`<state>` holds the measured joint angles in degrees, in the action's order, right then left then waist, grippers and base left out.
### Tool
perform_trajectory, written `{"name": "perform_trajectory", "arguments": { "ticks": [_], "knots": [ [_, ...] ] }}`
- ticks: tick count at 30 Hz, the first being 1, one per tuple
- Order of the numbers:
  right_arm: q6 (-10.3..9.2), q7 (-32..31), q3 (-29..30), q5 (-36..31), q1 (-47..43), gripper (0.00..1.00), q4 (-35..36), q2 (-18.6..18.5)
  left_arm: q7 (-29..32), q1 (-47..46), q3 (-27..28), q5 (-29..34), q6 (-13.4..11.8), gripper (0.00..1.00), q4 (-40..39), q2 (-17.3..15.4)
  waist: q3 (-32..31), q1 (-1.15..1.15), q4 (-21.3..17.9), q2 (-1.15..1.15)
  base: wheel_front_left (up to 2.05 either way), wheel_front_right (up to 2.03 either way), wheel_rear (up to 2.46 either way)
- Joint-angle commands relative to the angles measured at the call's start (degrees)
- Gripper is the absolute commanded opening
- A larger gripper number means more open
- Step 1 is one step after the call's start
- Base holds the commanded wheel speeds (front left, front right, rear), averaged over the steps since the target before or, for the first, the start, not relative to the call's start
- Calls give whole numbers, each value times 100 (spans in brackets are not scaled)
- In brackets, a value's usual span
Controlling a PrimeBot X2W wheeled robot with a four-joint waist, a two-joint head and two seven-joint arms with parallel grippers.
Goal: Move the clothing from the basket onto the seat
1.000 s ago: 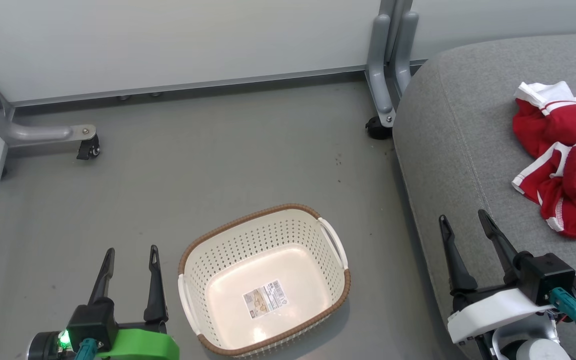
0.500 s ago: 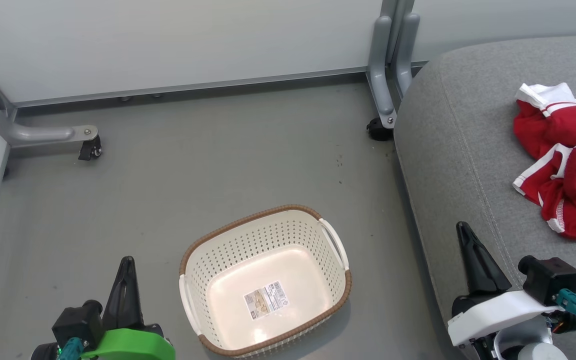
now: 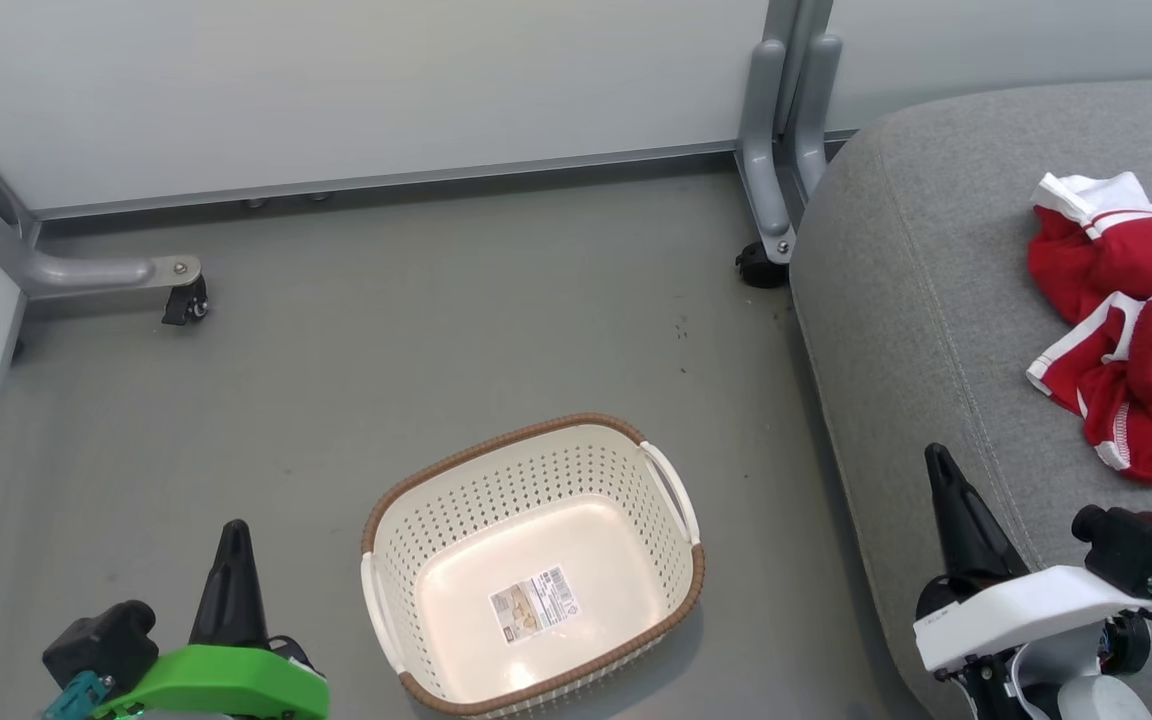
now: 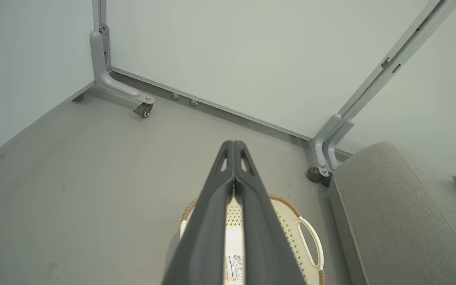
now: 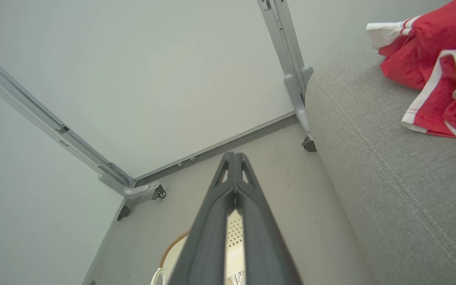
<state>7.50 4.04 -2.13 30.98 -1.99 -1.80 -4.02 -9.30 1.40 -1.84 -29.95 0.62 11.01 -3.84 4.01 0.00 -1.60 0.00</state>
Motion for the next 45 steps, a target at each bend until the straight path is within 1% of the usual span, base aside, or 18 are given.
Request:
{"name": "perform_trajectory", "arguments": {
  "ticks": [1,19,32,45],
  "knots": [
    [0,-30,31,246,140,0,22,-32,39,-184,56,-244,39,0,-68,7,-5,0,2,0,0,0,0],
    [0,-187,117,1843,316,0,-281,-92,427,-342,254,-1764,211,0,24,19,-72,0,30,0,0,0,0],
    [0,-302,196,2802,421,0,-469,-111,669,-442,372,-2701,313,0,81,30,-119,0,50,0,0,0,0],
    [0,-417,273,3623,521,0,-636,-118,877,-531,483,-3502,402,0,125,41,-166,0,69,0,0,0,0]
  ]
}}
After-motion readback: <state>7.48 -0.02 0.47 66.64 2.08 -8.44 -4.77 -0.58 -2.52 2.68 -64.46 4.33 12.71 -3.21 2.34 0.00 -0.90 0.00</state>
